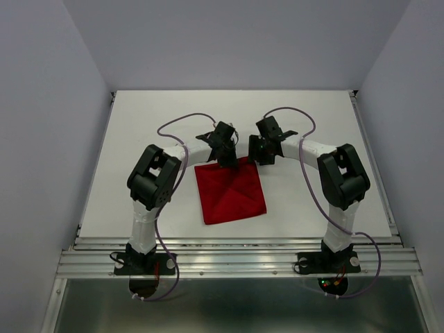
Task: Fold the napkin into a case and place the utensils inside
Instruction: Pick up the lower triangle-folded napkin from the center of the board, then fold the lower triangle-folded napkin at the center of the board, then smooth out the 2/3-rectangle-folded napkin at the center of the board.
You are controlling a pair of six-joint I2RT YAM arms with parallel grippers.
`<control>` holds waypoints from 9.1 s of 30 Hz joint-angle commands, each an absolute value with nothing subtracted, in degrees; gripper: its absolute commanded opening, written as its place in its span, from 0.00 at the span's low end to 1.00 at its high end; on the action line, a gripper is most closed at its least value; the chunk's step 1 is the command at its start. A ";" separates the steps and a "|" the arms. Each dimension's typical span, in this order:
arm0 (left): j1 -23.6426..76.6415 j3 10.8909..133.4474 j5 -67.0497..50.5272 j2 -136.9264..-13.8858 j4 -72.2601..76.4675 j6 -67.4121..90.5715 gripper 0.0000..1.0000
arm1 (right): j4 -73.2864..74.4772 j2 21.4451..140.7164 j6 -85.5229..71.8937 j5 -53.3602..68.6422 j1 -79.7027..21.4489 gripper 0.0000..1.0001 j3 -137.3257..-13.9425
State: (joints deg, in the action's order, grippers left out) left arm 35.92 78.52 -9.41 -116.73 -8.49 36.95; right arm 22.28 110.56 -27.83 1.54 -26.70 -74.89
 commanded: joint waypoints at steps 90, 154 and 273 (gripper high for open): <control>32.35 70.76 -12.56 -113.12 -5.27 36.65 0.01 | 17.58 114.78 -39.90 4.05 -36.83 0.01 -80.07; 28.74 56.43 -12.39 -104.94 -3.95 33.75 0.01 | 23.82 121.46 -43.33 -3.78 -40.08 0.01 -89.74; 26.81 60.29 -12.66 -100.90 -5.54 29.97 0.00 | 16.26 107.41 -46.58 -3.94 -40.08 0.51 -77.61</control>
